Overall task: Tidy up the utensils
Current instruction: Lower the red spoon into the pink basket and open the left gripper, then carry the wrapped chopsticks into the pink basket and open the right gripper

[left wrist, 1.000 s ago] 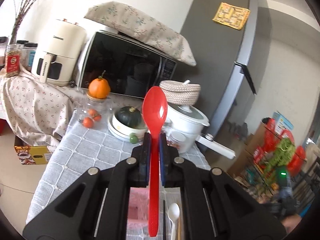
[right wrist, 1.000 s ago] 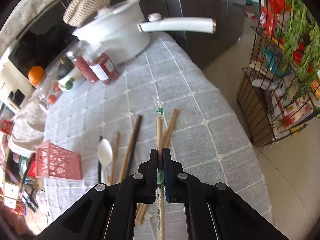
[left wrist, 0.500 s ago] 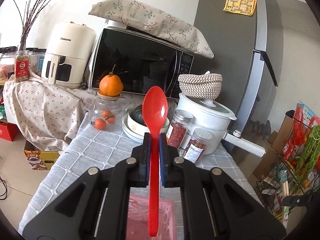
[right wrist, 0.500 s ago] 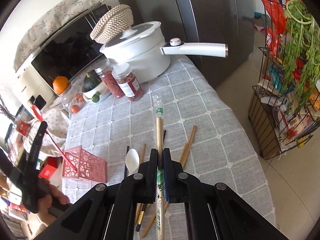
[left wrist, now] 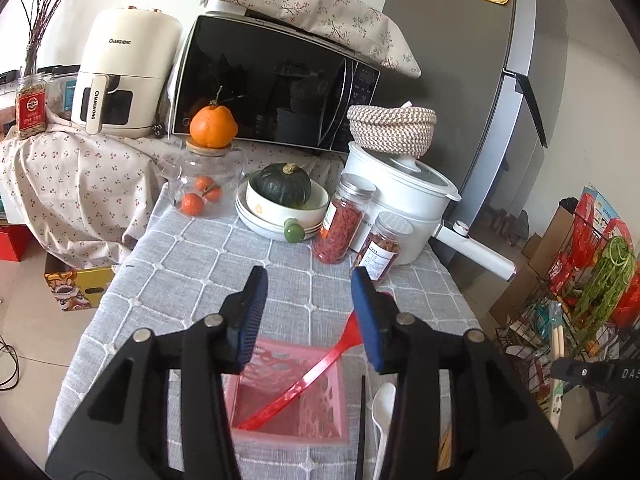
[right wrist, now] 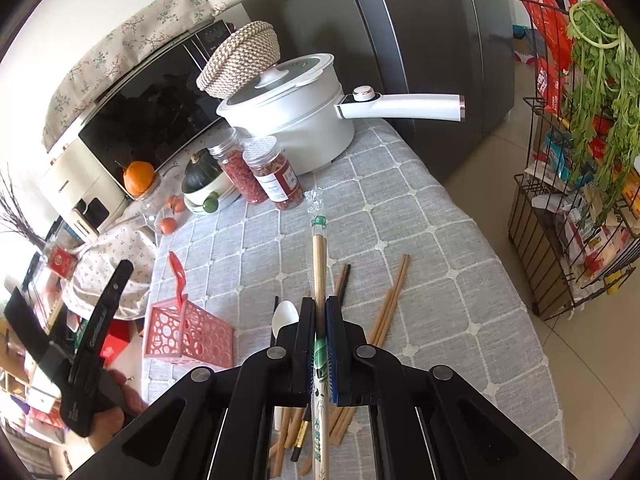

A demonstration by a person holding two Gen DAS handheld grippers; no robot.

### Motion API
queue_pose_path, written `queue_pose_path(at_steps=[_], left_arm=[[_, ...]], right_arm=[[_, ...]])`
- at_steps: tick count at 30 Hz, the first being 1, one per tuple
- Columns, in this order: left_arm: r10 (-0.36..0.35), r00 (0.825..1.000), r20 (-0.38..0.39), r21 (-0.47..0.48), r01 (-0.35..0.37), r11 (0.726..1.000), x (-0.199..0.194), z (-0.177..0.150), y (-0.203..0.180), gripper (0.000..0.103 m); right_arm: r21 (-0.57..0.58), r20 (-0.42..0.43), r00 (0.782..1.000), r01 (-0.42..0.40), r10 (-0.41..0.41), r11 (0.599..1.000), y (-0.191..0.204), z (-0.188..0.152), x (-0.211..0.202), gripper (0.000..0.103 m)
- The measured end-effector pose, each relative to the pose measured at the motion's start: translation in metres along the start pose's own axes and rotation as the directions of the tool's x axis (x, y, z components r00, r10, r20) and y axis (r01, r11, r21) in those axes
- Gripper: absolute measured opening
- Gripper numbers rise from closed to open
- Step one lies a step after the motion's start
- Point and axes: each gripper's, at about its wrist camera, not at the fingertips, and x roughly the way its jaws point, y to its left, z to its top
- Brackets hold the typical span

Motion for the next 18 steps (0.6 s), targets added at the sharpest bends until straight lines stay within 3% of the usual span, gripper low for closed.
queue_pose_path(at_steps=[3, 7, 12, 18], left_arm=[[0.009, 0.997, -0.078, -0.002, -0.009, 1.000, -0.010, 0.005, 0.003, 0.056], [0.095, 0.976, -0.193, 0.058, -0.085, 0.995, -0.025, 0.008, 0.008, 0.079], [0.219, 0.941, -0.260, 0.149, -0.185, 0.971, -0.043, 0.006, 0.022, 0.087], [0.150, 0.915, -0.373, 0.004, -0.160, 0.987, -0.045, -0.001, 0.062, 0.089]], right_arm=[[0.011, 0.010, 0.999, -0.031, 0.031, 0.999, 0.005, 0.001, -0.001, 0.005], [0.030, 0.035, 0.994, -0.102, 0.101, 0.994, 0.017, 0.004, -0.002, 0.005], [0.042, 0.109, 0.976, -0.196, 0.190, 0.980, 0.038, 0.006, -0.002, 0.005], [0.003, 0.238, 0.940, -0.253, 0.245, 0.967, 0.077, 0.004, -0.006, 0.005]])
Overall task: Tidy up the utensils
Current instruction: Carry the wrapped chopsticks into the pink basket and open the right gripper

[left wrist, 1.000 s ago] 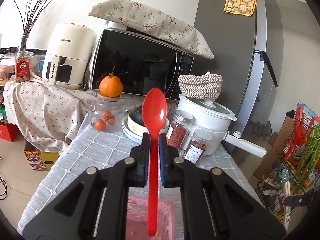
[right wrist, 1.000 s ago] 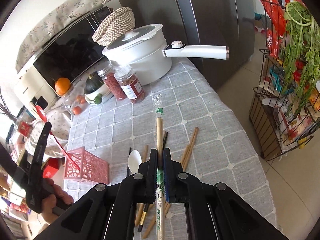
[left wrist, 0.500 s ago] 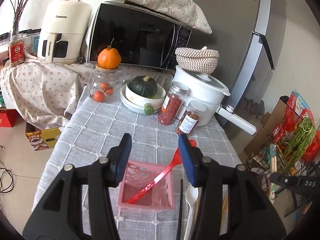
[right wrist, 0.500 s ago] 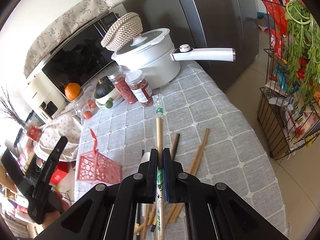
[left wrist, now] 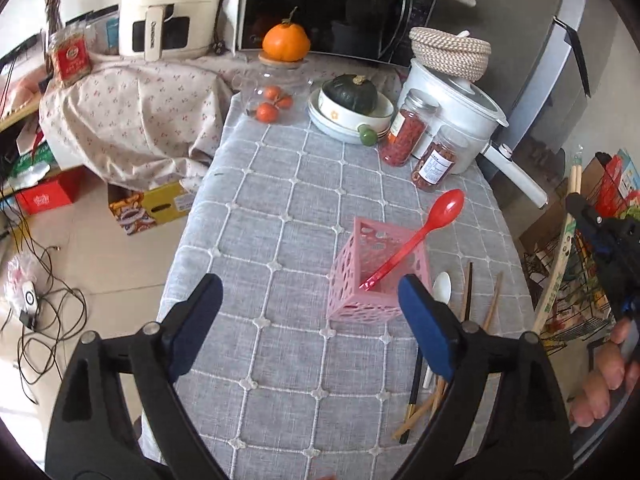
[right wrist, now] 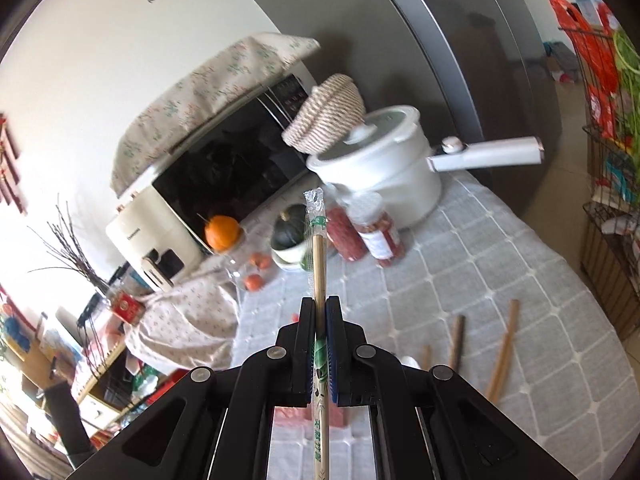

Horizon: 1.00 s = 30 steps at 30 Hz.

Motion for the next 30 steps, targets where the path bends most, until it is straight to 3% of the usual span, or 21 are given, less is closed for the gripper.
queue_pose_path(at_steps=[7, 12, 17, 23, 30], left_arm=[[0.041, 0.998, -0.044, 0.022, -0.040, 0.999, 0.007, -0.002, 0.018, 0.089], [0.056, 0.998, -0.016, 0.008, -0.056, 0.998, 0.001, 0.004, 0.028, 0.090], [0.071, 0.997, 0.008, -0.002, -0.071, 0.997, 0.000, 0.008, 0.034, 0.090], [0.078, 0.997, -0.014, 0.009, -0.077, 0.997, 0.010, 0.005, 0.036, 0.090], [0.122, 0.991, -0.058, 0.034, -0.120, 0.992, 0.026, 0.002, 0.039, 0.090]], right_arm=[[-0.009, 0.104, 0.991, -0.081, 0.082, 0.997, 0.037, -0.003, 0.017, 0.005], [-0.132, 0.152, 0.986, -0.042, 0.063, 0.990, 0.067, -0.002, 0.034, 0.005], [-0.309, 0.223, 0.974, 0.034, 0.038, 0.951, 0.097, -0.014, 0.053, 0.005], [-0.396, 0.284, 0.959, 0.104, 0.014, 0.913, 0.112, -0.033, 0.072, 0.005], [-0.573, 0.268, 0.963, 0.182, -0.026, 0.799, 0.124, -0.074, 0.099, 0.005]])
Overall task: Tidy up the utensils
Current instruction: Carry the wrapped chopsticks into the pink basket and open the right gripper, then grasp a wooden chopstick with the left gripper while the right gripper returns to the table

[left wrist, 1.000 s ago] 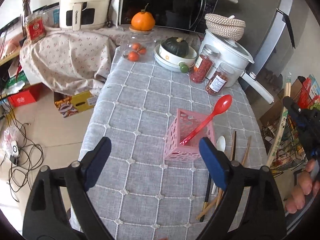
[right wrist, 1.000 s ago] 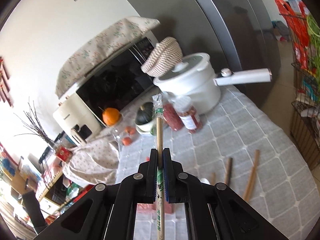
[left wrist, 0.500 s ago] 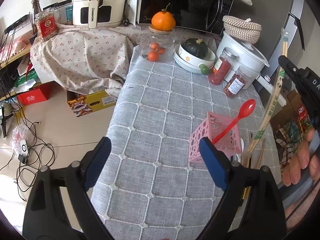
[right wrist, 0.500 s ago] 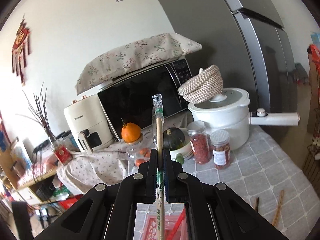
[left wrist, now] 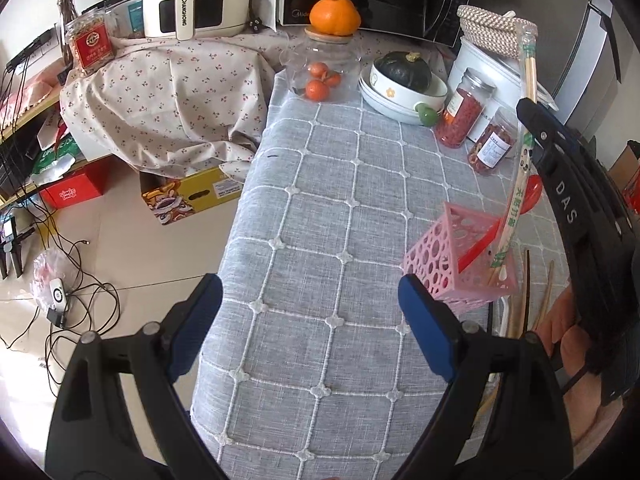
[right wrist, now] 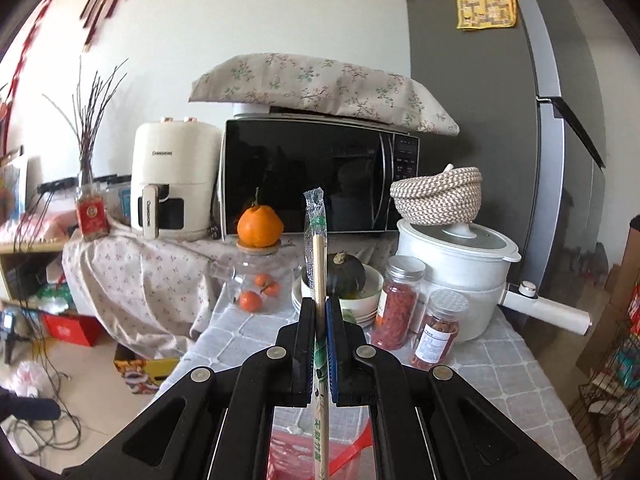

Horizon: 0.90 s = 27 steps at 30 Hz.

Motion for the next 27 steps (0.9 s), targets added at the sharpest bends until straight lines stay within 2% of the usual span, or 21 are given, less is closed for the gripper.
queue_pose_path(at_steps=[6, 9, 10, 13, 17, 20, 25, 27], left_arm=[[-0.008, 1.000, -0.027, -0.014, 0.008, 1.000, 0.005, -0.002, 0.002, 0.090], [-0.001, 1.000, -0.031, -0.006, 0.000, 1.000, 0.006, -0.003, 0.001, 0.090], [-0.002, 0.999, -0.033, -0.006, 0.002, 1.000, 0.006, -0.003, 0.001, 0.090], [-0.011, 0.999, -0.037, -0.003, 0.011, 1.000, 0.005, -0.004, -0.001, 0.090], [-0.023, 0.999, -0.029, 0.019, 0.024, 1.000, 0.001, -0.005, -0.008, 0.090], [-0.040, 0.999, -0.024, 0.034, 0.041, 0.999, -0.003, -0.006, -0.016, 0.090], [-0.080, 0.996, -0.032, 0.062, 0.082, 0.995, -0.006, -0.011, -0.036, 0.090], [-0.092, 0.995, -0.040, 0.077, 0.095, 0.992, -0.007, -0.014, -0.046, 0.090]], right_arm=[[-0.057, -0.020, 1.000, -0.013, 0.012, 0.998, 0.011, -0.012, 0.000, 0.006], [-0.029, -0.056, 0.996, -0.069, 0.067, 0.997, 0.008, -0.015, -0.003, 0.008], [-0.006, -0.070, 0.994, -0.089, 0.088, 0.996, 0.005, -0.015, -0.004, 0.016], [0.045, -0.081, 0.990, -0.113, 0.116, 0.993, -0.008, -0.009, -0.013, 0.029], [0.063, -0.082, 0.990, -0.107, 0.112, 0.992, -0.028, 0.000, -0.029, 0.032], [0.097, -0.104, 0.989, -0.098, 0.108, 0.990, -0.049, 0.005, -0.043, 0.042], [0.129, -0.140, 0.989, -0.031, 0.049, 0.991, -0.084, 0.011, -0.065, 0.060], [0.129, -0.160, 0.987, -0.008, 0.029, 0.992, -0.097, 0.010, -0.075, 0.063]])
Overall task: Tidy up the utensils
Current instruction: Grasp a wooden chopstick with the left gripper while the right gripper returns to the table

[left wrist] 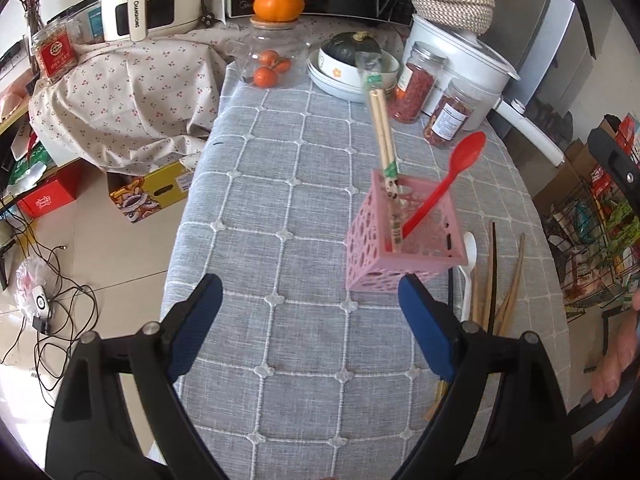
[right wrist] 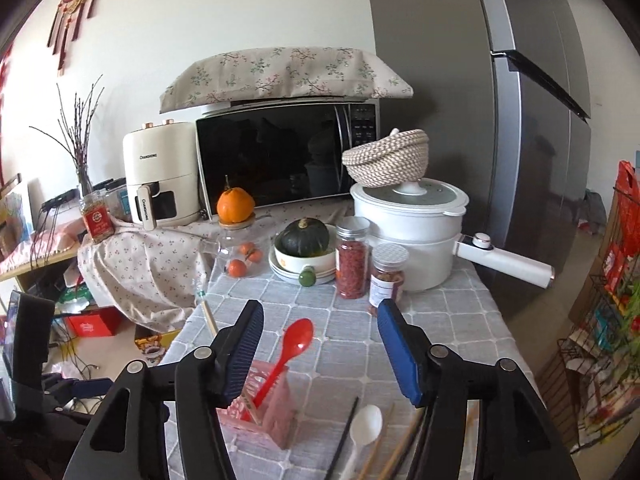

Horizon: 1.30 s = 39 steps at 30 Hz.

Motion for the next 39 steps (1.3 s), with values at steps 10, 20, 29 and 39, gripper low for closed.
queue_pose_path(at_steps=[10, 20, 29, 39], left_arm=[[-0.036, 0.998, -0.041, 0.102, 0.040, 0.994, 0.009, -0.013, -0.050, 0.090], [-0.078, 0.988, -0.133, 0.202, 0.104, 0.974, 0.029, -0.026, -0.102, 0.090], [-0.128, 0.980, -0.152, 0.287, 0.168, 0.943, 0.039, -0.021, -0.144, 0.068], [-0.133, 0.938, -0.321, 0.295, 0.233, 0.927, 0.104, -0.004, -0.191, 0.011]], right_arm=[[0.115, -0.080, 0.991, 0.118, -0.109, 0.986, -0.070, -0.018, -0.026, 0.081], [0.115, -0.379, 0.915, 0.197, -0.140, 0.974, -0.114, -0.058, 0.012, 0.081], [0.128, -0.573, 0.809, 0.243, -0.128, 0.961, -0.146, -0.082, 0.029, 0.081], [0.229, -0.631, 0.769, 0.313, -0.104, 0.922, -0.200, -0.092, 0.028, 0.081]])
